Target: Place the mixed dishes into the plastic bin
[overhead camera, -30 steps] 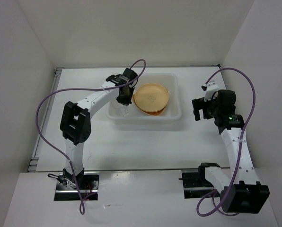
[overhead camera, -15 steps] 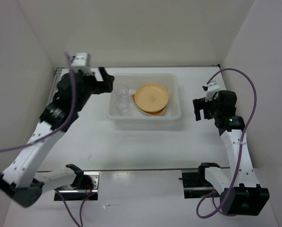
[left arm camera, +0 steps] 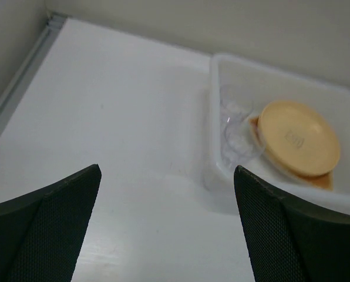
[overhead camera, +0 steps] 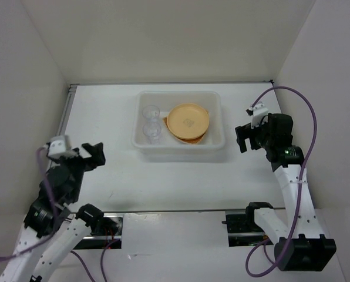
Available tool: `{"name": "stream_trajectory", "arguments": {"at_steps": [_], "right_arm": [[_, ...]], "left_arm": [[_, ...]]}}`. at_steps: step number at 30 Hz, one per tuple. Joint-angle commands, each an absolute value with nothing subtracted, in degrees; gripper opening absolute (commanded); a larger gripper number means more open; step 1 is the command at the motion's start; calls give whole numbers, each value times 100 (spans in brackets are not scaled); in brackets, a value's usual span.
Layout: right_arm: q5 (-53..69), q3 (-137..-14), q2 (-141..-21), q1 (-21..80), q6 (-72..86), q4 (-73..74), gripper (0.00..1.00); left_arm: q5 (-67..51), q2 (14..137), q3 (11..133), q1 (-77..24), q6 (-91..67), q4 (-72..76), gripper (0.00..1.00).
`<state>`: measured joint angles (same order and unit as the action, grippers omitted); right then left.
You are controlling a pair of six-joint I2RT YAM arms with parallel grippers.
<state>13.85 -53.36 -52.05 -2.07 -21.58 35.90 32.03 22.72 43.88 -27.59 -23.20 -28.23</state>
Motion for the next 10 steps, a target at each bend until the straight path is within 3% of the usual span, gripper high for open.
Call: {"name": "stream_trajectory", "arguments": {"at_steps": [1,6,10], "right_arm": [[1573,-5581,-4975,-149,-2268,3543,99],[1450,-5458,-4861,-149,-2153,3402,99],[1258,-5405,-4860,-149,-2101,3340,99]], "left_arm": [[3990,849,4141,-2725,-2654,-2400,100],[4261,-394,3700,-2725,-2979,-2583,100],[4386,-108,3840,-2838,-3032,-2821,100]]}}
